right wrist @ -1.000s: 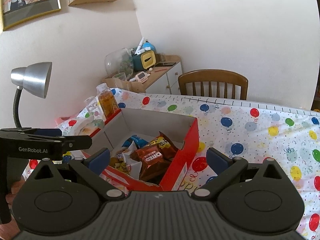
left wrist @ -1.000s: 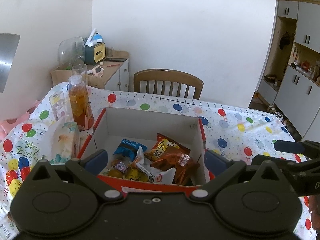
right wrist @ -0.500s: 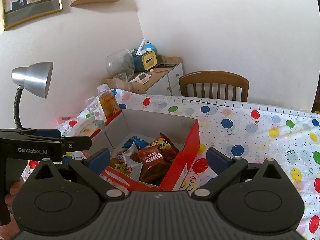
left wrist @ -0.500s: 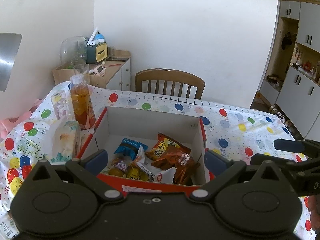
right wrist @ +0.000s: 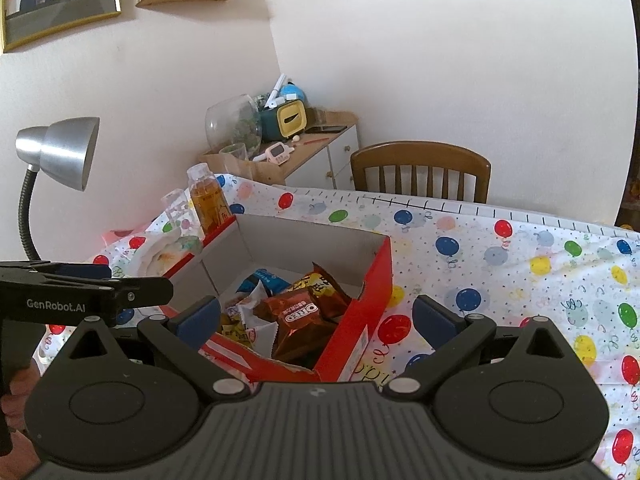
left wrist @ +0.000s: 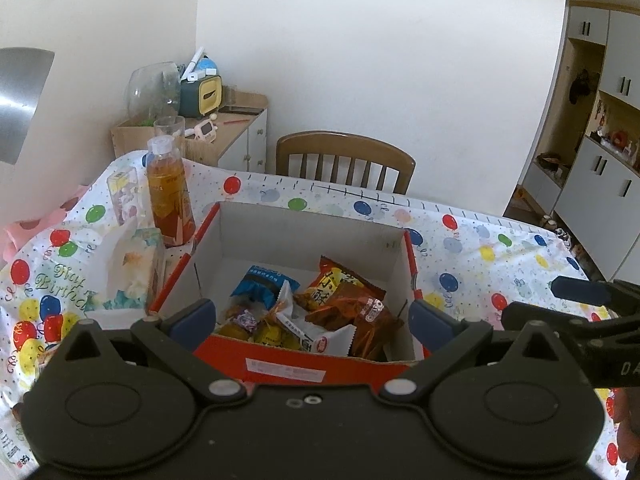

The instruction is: Organize snacks

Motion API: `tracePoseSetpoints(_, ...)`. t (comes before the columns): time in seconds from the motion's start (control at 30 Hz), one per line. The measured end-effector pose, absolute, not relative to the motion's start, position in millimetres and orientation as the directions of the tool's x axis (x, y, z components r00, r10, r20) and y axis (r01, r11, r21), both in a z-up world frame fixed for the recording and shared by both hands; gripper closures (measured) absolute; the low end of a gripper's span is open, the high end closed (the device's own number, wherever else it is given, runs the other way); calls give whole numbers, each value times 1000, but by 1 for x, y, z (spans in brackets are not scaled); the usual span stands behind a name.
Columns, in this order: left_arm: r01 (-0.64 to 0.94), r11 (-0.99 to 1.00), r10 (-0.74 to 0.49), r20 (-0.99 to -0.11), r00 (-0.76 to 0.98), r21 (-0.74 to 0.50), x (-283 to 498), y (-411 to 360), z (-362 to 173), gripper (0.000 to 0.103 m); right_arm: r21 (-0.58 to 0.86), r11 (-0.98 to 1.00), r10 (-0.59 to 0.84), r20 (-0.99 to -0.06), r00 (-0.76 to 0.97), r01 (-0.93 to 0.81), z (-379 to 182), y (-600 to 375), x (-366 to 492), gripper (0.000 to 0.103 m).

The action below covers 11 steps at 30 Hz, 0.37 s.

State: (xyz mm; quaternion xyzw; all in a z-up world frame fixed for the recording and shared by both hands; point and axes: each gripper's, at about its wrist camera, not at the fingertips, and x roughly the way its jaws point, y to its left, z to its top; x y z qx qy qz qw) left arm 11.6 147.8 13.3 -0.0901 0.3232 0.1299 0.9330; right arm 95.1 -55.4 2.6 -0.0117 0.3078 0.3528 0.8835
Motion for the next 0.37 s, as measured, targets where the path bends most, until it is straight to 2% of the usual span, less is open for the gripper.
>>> tracePoseSetpoints(0.37,-302,950,189,-631,753,-76,11,145,14,0,210,759,613,-553,565,-617,-1,-61,98,0)
